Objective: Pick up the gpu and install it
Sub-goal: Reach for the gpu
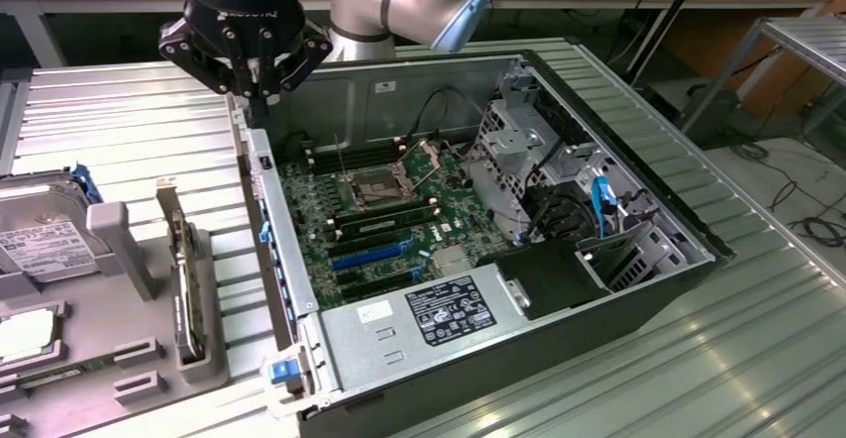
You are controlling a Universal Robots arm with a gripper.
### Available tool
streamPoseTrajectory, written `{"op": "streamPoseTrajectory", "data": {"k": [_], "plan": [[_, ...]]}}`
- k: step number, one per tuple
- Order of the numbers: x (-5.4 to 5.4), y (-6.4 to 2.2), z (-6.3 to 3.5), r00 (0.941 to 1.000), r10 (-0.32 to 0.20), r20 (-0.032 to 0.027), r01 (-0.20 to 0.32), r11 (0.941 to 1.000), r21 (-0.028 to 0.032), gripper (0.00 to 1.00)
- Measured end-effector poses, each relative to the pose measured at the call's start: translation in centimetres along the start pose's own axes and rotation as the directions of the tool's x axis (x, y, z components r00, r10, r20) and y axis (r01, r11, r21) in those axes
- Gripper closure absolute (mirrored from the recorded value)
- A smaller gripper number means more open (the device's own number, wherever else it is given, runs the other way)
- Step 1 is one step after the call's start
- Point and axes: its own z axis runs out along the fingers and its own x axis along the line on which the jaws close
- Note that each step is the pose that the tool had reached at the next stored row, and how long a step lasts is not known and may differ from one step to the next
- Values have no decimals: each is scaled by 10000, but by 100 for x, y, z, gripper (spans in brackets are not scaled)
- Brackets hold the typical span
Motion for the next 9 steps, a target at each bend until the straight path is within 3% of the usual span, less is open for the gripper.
{"op": "streamPoseTrajectory", "data": {"k": [9], "plan": [[86,-7,-2,10000,0,0,0,10000,0,89]]}}
